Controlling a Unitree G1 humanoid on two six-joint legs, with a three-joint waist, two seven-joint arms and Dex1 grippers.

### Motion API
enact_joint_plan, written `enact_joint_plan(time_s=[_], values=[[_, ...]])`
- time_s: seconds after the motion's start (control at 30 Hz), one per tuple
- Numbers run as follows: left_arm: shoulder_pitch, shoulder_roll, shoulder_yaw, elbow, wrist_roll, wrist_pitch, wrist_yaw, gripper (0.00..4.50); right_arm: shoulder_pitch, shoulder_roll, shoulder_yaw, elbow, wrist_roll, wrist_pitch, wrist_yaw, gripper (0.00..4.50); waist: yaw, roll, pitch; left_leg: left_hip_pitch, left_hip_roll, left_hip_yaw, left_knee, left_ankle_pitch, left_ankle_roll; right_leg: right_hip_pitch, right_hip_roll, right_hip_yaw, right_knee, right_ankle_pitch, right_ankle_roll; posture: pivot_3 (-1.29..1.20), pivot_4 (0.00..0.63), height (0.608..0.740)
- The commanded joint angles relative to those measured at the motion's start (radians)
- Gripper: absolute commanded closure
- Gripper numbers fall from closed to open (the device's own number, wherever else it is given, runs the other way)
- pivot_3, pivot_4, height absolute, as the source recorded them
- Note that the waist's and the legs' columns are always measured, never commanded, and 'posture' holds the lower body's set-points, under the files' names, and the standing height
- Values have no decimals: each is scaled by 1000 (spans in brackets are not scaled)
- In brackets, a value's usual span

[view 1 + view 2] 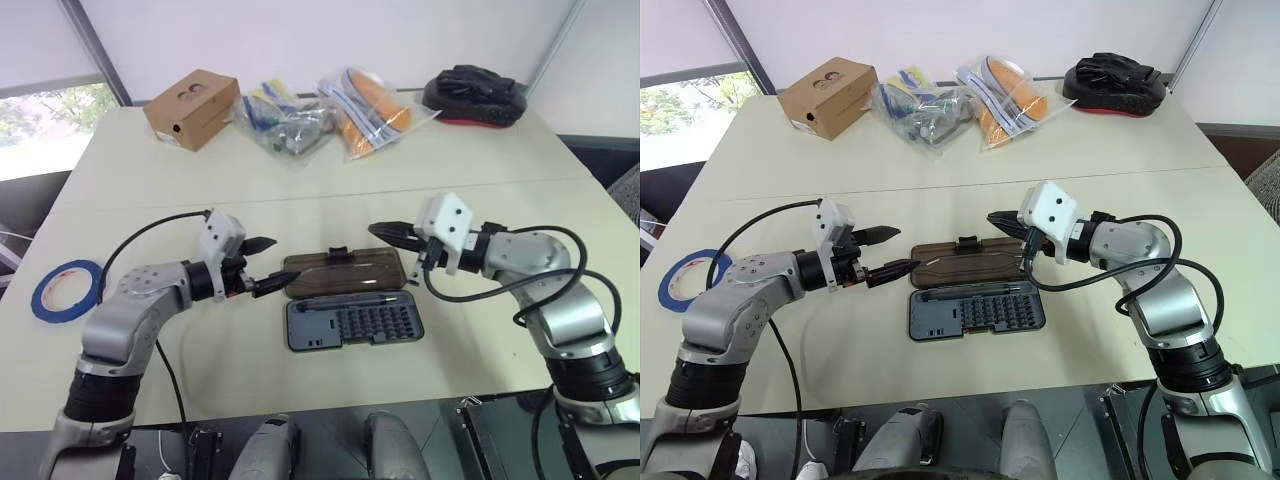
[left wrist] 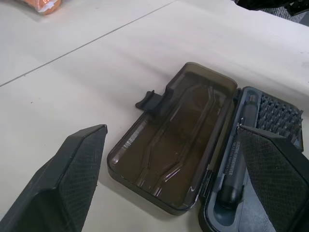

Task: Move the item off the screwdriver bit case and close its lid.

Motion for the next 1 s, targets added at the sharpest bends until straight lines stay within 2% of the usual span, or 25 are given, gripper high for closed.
enact_joint_plan(time_s=[0.03, 0.13, 0.2, 0.27, 0.43, 0.47, 0.7, 0.83, 1.0], values=[[-25, 6, -4, -9, -13, -22, 0, 47, -12, 4, -12, -29, 4, -8, -7, 4500, 0, 0, 0, 0, 0, 0, 0, 0, 0, 0, 0, 0, 0, 0, 0, 0, 150, 740], [-35, 0, -8, 1, -21, -26, -6, 47, -10, 2, -14, -31, 5, -7, -9, 4500, 0, 0, 0, 0, 0, 0, 0, 0, 0, 0, 0, 0, 0, 0, 0, 0, 150, 740], [-39, -2, -13, 5, -27, -31, -16, 578, -9, -1, -15, -32, 5, -7, -9, 4500, -1, 0, 0, 0, 0, 0, 0, 0, 0, 0, 0, 0, 0, 0, 0, 0, 150, 740], [-41, 1, -22, 6, -32, -32, -29, 1419, -9, -4, -18, -32, 5, -8, -7, 4500, -1, 0, 0, 0, 0, 0, 0, 0, 0, 0, 0, 0, 0, 0, 0, 0, 150, 740], [-35, 41, -57, -22, -62, -9, -99, 4089, -15, -18, -26, -29, 9, -7, 3, 4500, -1, 0, 0, 0, 0, 0, 0, 0, 0, 0, 0, 0, 0, 0, 0, 0, 150, 740], [-34, 56, -66, -29, -73, -2, -123, 4463, -19, -21, -26, -23, 9, -8, 7, 4500, -1, 0, 0, 0, 0, 0, 0, 0, 0, 0, 0, 0, 0, 0, 0, 0, 150, 740], [-19, 164, -169, -57, -118, 3, -328, 4463, -61, -37, -6, 64, -12, -28, 47, 4500, -1, 0, 0, 0, 0, 0, 0, 0, 0, 0, 0, 0, 0, 0, 0, 0, 150, 740], [-14, 185, -283, 40, -4, -122, -403, 4463, -121, -41, 35, 169, -64, -55, 78, 4500, -2, 0, 0, 0, 0, 1, 0, 0, 0, 0, 0, 0, 0, 0, 0, 0, 150, 740], [-23, 125, -372, 209, 125, -276, -401, 4463, -217, -45, 109, 323, -154, -111, 121, 4500, -1, 0, 0, 0, -1, 2, 0, 0, 0, 0, 1, 0, -1, 0, 0, 0, 150, 740]])
